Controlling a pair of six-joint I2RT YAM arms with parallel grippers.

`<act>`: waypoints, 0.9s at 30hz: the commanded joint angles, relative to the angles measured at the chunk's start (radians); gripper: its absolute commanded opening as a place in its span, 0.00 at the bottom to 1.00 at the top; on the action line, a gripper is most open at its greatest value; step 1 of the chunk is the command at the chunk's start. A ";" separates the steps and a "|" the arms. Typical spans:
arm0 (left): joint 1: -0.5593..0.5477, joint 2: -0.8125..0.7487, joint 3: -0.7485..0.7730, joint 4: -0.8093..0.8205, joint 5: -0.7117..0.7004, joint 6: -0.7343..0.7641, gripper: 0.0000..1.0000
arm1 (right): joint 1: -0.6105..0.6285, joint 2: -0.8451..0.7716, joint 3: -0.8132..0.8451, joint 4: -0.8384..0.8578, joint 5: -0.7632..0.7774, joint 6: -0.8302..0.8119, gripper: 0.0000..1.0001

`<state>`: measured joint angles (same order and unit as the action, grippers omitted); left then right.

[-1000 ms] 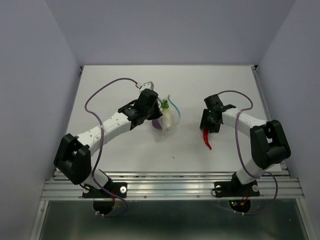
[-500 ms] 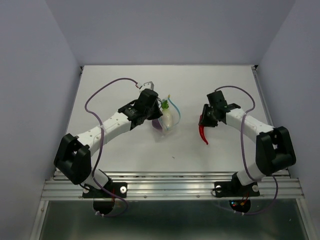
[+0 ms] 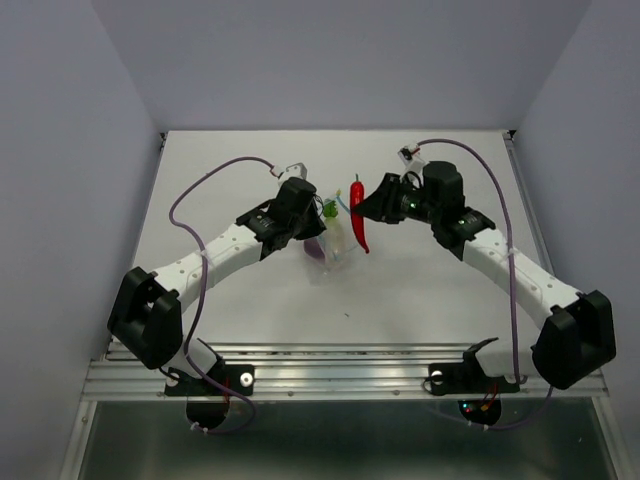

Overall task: Place the food in the zip-top bag and seal the zipper
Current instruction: Place the fake vegetable in the zipper food storage bag.

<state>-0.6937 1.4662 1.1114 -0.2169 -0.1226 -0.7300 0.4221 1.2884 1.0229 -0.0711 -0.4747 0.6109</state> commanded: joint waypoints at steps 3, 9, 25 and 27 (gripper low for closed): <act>0.000 -0.012 0.031 0.022 0.003 -0.023 0.00 | 0.119 0.110 0.086 0.229 0.088 0.033 0.17; 0.002 -0.015 0.021 0.034 0.018 -0.032 0.00 | 0.167 0.167 0.052 0.390 0.206 0.070 0.16; 0.005 -0.027 0.034 0.002 -0.031 -0.055 0.00 | 0.217 0.193 -0.078 0.346 0.326 0.047 0.15; 0.006 -0.027 0.033 0.007 -0.028 -0.060 0.00 | 0.218 0.187 -0.080 0.326 0.315 0.029 0.15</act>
<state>-0.6922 1.4662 1.1114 -0.2161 -0.1234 -0.7773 0.6224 1.4872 0.9390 0.2481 -0.1677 0.6693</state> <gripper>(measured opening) 0.041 0.350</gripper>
